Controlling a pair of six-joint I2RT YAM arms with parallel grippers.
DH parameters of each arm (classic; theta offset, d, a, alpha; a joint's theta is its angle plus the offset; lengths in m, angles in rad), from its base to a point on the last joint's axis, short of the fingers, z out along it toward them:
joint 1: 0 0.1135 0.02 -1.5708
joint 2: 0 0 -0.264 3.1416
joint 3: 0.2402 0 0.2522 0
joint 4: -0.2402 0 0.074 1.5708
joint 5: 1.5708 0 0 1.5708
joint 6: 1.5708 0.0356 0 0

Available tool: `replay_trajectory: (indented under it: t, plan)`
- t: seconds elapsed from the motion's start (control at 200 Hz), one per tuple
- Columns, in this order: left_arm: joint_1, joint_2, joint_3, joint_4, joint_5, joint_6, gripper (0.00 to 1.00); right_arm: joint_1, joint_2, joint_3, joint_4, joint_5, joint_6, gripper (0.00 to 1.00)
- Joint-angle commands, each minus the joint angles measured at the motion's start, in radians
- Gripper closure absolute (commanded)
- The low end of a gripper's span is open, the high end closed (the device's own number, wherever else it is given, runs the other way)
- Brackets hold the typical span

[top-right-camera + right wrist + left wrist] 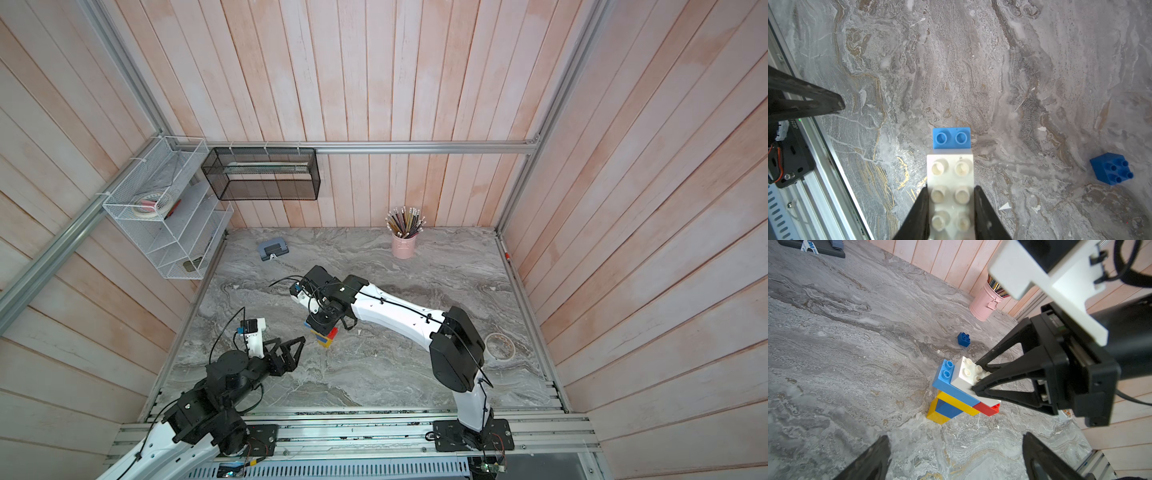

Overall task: Assemble a spoon with lego
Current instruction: Assemble the lego brick with the lego brick.

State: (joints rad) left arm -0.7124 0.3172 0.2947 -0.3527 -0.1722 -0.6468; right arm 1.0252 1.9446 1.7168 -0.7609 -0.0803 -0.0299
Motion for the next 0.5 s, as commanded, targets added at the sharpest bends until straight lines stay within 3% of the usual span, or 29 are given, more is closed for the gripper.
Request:
replay_trajectory:
  t: [0.0,0.195,0.495]
  plan:
    - [0.005,-0.011,-0.011,-0.002,0.000,0.014,0.00,-0.004,0.058,-0.023,-0.141,0.051,0.003,0.66]
    - [0.005,-0.010,-0.011,0.000,-0.001,0.016,0.00,-0.003,0.057,-0.010,-0.145,0.061,0.004,0.54]
    - [0.005,-0.004,-0.008,0.002,-0.001,0.018,0.00,-0.003,0.055,0.031,-0.144,0.045,0.004,0.48]
